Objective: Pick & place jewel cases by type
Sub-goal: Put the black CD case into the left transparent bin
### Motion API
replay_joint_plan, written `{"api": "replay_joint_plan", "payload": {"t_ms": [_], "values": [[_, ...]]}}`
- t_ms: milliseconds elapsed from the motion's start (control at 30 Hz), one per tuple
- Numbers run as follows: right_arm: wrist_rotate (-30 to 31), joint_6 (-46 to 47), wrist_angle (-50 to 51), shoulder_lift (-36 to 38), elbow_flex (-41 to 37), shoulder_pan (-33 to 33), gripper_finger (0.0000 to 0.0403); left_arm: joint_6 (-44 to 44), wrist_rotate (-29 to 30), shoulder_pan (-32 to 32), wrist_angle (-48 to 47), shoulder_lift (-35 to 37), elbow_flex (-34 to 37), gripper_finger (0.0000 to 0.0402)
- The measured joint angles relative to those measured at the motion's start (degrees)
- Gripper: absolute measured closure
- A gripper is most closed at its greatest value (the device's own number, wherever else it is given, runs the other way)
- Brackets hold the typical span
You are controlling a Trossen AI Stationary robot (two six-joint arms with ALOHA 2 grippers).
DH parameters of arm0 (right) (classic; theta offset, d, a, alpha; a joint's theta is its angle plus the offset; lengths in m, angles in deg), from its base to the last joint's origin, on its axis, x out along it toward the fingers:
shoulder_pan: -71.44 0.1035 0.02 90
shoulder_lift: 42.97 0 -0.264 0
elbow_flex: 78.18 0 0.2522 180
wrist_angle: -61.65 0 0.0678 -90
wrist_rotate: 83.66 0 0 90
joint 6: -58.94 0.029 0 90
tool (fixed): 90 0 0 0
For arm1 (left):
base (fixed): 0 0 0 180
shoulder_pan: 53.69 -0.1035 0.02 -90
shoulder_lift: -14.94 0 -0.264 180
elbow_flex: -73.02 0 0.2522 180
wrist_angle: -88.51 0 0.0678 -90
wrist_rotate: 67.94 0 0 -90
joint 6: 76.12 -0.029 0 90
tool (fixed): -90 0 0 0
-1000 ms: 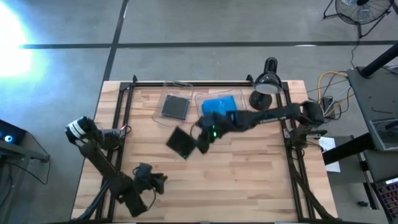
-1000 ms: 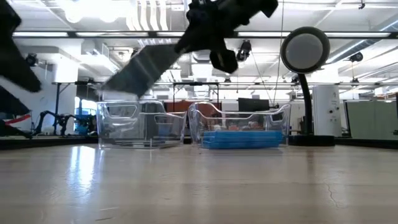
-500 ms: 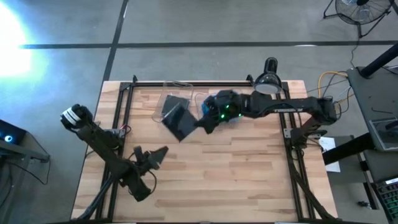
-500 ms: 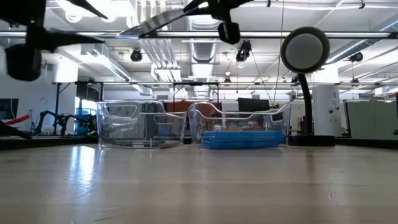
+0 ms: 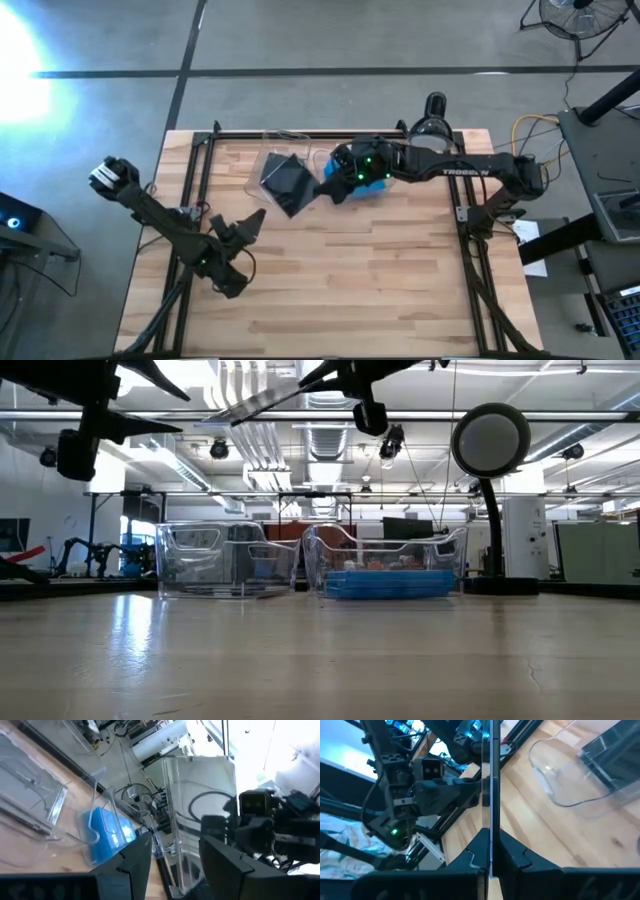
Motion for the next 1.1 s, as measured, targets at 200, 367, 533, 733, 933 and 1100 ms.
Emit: {"api": "replay_joint_plan", "payload": {"t_ms": [200,367,533,733,933,1100], "values": [[-0.9,-5.8,0.1,-1.7,1.0,-3.4,0.0392,-13.1,-7.7,0.6,-0.9,3.8,0.0,0.0254],[-5.1,-21.4,6.5,-9.3,6.7,-7.6,0.0392,-23.9,-24.8,0.3,-0.8,5.4,0.0,0.0254],[-5.1,-35.1,14.0,-17.9,16.0,-9.0,0.0391,-24.7,-29.8,0.3,-0.7,5.2,0.0,0.0254],[-3.4,-39.1,18.6,-24.2,29.1,-10.4,0.0390,-25.3,-30.2,0.5,1.9,4.9,-0.2,0.0254],[4.8,-47.3,26.4,-28.6,40.8,-10.3,0.0390,-25.8,-30.5,0.7,2.1,4.9,-0.2,0.0254],[5.5,-50.9,36.9,-35.5,47.5,-10.2,0.0390,-27.8,-30.5,0.7,1.9,4.9,-0.2,0.0254]]}}
